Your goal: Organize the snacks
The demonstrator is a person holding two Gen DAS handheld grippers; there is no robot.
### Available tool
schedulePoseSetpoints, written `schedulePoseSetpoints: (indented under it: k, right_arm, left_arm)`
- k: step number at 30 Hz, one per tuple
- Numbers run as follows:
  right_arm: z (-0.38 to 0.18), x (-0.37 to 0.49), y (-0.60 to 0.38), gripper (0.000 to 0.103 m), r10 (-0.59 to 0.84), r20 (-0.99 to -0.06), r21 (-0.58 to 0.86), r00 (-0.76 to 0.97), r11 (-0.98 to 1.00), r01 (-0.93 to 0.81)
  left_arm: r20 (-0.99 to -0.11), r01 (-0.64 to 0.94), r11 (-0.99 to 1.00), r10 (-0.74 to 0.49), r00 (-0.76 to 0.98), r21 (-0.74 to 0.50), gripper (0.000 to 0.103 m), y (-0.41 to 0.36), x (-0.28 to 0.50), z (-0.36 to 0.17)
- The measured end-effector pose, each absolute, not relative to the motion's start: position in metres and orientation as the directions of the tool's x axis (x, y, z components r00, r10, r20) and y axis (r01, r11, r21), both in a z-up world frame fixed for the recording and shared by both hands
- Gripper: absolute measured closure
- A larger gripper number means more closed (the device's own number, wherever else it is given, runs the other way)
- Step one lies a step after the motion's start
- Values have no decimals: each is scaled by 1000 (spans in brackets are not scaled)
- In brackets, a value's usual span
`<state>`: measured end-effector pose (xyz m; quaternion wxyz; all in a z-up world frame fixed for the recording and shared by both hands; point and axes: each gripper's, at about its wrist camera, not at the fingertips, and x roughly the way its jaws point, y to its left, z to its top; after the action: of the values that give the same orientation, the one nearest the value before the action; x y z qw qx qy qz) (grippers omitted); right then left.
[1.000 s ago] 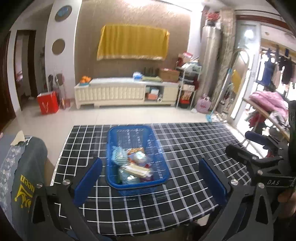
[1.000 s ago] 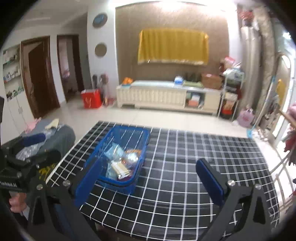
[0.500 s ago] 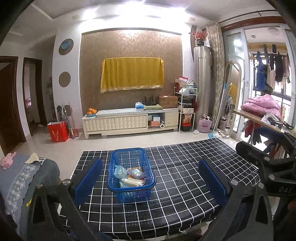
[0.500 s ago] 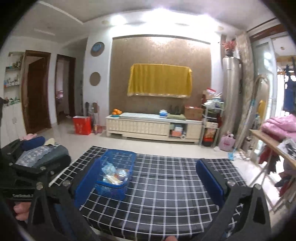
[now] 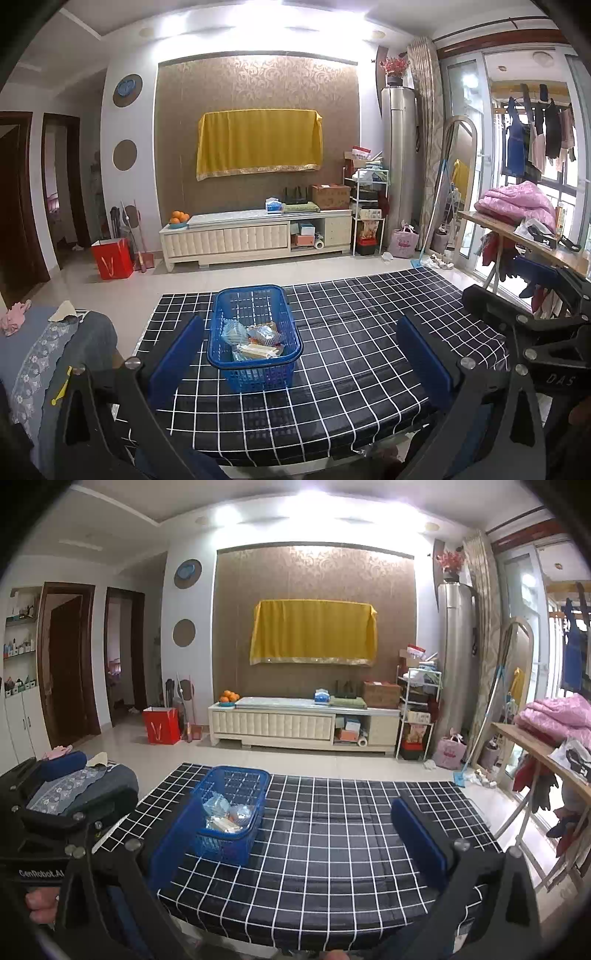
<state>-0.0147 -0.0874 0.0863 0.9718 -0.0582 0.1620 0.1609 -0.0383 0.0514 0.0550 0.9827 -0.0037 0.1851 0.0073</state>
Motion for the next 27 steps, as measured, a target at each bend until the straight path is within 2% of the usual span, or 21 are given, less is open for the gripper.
schedulePoseSetpoints:
  k: [15,27]
  right_arm:
    - [82,-21,-84,0,287,-344,-68,894,942,-329]
    - [82,-24,-82,0,287,-358,-64,888,942,-330]
  left_arm:
    - [-366,-38,999,45,929,26,0,49,-43,54]
    - [-375,-25,1000,24,927,2,0,50,-48,56]
